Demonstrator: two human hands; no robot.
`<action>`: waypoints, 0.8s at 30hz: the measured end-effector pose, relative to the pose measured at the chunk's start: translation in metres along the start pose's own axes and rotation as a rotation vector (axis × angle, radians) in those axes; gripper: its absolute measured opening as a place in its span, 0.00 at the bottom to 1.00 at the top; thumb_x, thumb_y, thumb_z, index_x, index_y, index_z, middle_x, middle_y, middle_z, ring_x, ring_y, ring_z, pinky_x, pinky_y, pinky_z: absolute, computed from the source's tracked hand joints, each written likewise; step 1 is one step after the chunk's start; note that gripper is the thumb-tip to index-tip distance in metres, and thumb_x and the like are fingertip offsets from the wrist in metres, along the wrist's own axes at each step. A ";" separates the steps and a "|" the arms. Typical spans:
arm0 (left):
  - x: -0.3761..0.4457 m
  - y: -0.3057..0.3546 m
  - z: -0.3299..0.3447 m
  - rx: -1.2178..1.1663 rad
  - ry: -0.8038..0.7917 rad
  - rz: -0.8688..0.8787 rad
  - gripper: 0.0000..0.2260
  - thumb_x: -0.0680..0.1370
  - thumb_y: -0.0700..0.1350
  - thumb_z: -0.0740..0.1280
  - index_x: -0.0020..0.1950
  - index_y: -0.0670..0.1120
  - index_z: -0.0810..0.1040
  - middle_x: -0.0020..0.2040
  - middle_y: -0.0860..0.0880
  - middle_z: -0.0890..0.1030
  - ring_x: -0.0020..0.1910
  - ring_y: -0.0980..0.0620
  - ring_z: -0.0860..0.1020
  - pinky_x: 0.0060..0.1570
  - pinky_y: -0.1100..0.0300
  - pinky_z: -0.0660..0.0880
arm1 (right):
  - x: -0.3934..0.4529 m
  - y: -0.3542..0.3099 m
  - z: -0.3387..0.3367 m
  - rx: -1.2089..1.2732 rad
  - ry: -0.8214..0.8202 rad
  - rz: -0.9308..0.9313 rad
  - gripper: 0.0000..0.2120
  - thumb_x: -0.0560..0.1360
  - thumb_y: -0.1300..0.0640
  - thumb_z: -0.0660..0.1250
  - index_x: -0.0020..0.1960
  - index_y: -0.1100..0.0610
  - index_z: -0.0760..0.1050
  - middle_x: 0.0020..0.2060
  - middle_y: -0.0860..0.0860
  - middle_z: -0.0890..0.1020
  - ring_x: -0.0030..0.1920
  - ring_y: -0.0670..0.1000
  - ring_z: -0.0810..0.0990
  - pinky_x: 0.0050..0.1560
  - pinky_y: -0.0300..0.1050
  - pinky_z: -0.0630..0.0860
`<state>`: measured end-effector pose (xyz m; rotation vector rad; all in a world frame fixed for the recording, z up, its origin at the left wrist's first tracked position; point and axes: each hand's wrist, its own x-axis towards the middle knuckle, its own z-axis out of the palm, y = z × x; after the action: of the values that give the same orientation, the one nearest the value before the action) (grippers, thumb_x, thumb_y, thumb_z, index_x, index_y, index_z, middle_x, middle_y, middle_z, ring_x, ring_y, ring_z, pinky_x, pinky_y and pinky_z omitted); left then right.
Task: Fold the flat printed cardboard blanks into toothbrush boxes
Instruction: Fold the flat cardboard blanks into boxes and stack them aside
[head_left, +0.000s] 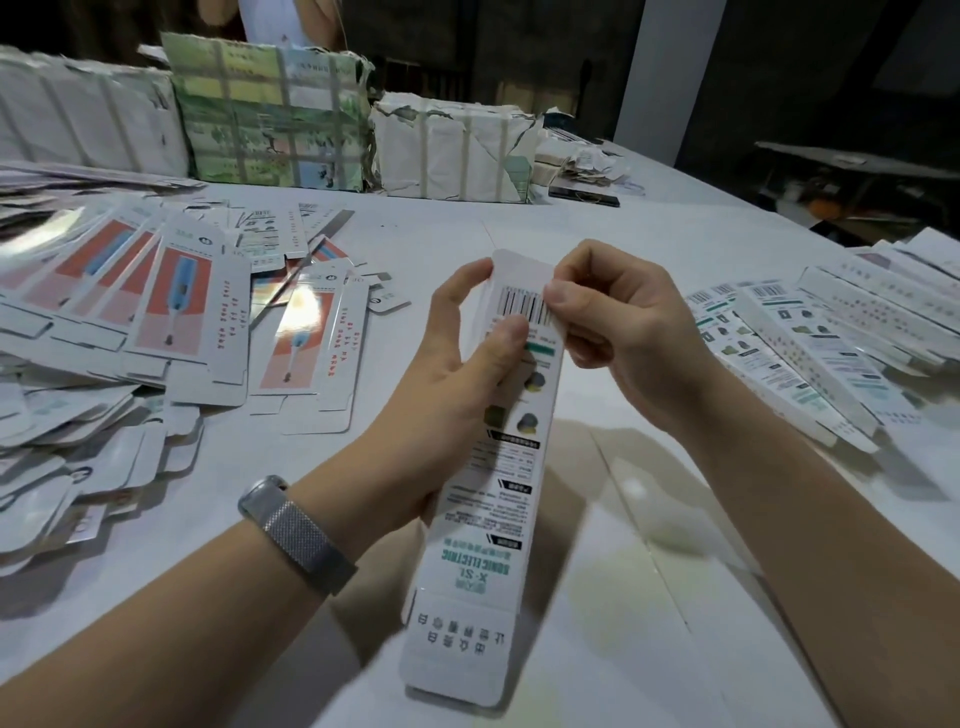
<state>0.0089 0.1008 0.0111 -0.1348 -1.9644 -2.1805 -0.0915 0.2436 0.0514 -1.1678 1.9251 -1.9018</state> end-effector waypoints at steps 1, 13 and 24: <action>0.000 0.000 0.000 -0.011 0.016 0.016 0.16 0.80 0.59 0.62 0.66 0.72 0.63 0.39 0.50 0.84 0.35 0.49 0.82 0.35 0.49 0.81 | 0.000 0.001 0.002 0.003 0.026 -0.017 0.08 0.75 0.60 0.64 0.39 0.59 0.68 0.28 0.50 0.74 0.27 0.47 0.65 0.28 0.38 0.61; 0.001 0.006 0.003 -0.147 0.139 0.008 0.10 0.84 0.54 0.56 0.65 0.57 0.65 0.38 0.50 0.83 0.32 0.51 0.81 0.28 0.60 0.77 | 0.001 0.019 0.028 0.036 0.105 0.102 0.14 0.75 0.52 0.66 0.59 0.53 0.79 0.45 0.56 0.79 0.40 0.55 0.74 0.29 0.40 0.67; -0.001 0.009 0.007 -0.181 0.081 -0.039 0.15 0.81 0.57 0.57 0.67 0.58 0.66 0.45 0.42 0.81 0.39 0.44 0.80 0.31 0.60 0.78 | 0.001 0.015 0.027 0.254 0.167 -0.008 0.15 0.70 0.64 0.67 0.55 0.54 0.73 0.43 0.48 0.83 0.46 0.57 0.78 0.45 0.52 0.73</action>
<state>0.0110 0.1071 0.0207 -0.0342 -1.7393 -2.3479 -0.0811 0.2210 0.0336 -0.9715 1.6894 -2.2315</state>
